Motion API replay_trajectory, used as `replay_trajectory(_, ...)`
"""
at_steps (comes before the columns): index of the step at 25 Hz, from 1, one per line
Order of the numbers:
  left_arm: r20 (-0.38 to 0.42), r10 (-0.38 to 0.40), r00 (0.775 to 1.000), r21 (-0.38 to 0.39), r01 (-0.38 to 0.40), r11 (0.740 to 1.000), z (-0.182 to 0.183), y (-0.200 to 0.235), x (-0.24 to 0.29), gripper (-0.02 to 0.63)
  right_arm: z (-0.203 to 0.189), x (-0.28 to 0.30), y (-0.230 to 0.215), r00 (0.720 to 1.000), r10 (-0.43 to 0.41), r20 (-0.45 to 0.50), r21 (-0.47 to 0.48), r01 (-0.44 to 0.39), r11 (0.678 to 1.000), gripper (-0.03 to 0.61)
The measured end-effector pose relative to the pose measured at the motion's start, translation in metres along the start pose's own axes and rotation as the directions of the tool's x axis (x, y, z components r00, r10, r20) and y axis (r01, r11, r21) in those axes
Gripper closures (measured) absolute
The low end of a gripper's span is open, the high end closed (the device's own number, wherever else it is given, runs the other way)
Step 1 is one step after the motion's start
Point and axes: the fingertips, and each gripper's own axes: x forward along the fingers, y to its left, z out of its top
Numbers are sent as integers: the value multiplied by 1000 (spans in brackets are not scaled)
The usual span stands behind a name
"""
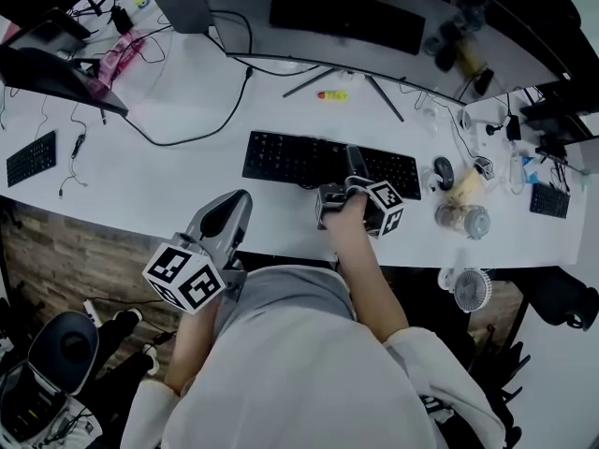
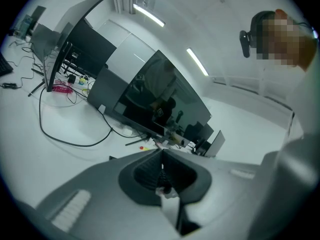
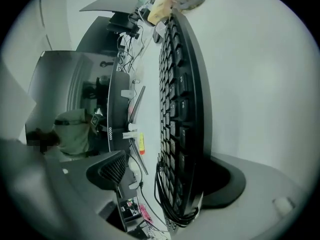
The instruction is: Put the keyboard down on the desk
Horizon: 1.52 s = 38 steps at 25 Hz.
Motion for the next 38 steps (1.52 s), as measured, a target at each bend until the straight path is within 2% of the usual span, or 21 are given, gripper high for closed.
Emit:
replay_trajectory(7, -4, -24, 1000, -2, 24, 1000, -7, -12, 1, 614, -1, -13, -11, 999, 21, -45, 35, -19, 999, 143)
replay_trajectory(13, 5, -43, 999, -1, 43, 999, -12, -21, 0, 614, -3, -26, -20, 998, 23, -62, 15, -23, 1000, 242)
replay_trajectory(18, 9, -45, 999, -6, 45, 999, -15, -28, -1, 614, -3, -35, -33, 996, 15, -89, 37, -11, 999, 240)
replay_trajectory(26, 7, -68, 998, -2, 68, 998, -21, -39, 3, 614, -7, -48, -38, 988, 26, -154, 33, -21, 999, 286)
replay_trajectory(29, 2, -75, 997, -1, 75, 997, -22, -44, 6, 614, -8, -55, -34, 982, 55, -180, 30, -50, 998, 327)
replay_trajectory(31, 1, -81, 997, 1, 81, 997, -23, -47, 7, 614, -9, -59, -25, 977, 89, -195, 25, -86, 996, 378)
replay_trajectory(38, 6, -98, 995, 14, 98, 995, -27, -59, 10, 614, -10, -74, 7, 945, 194, -262, -43, -212, 976, 411)
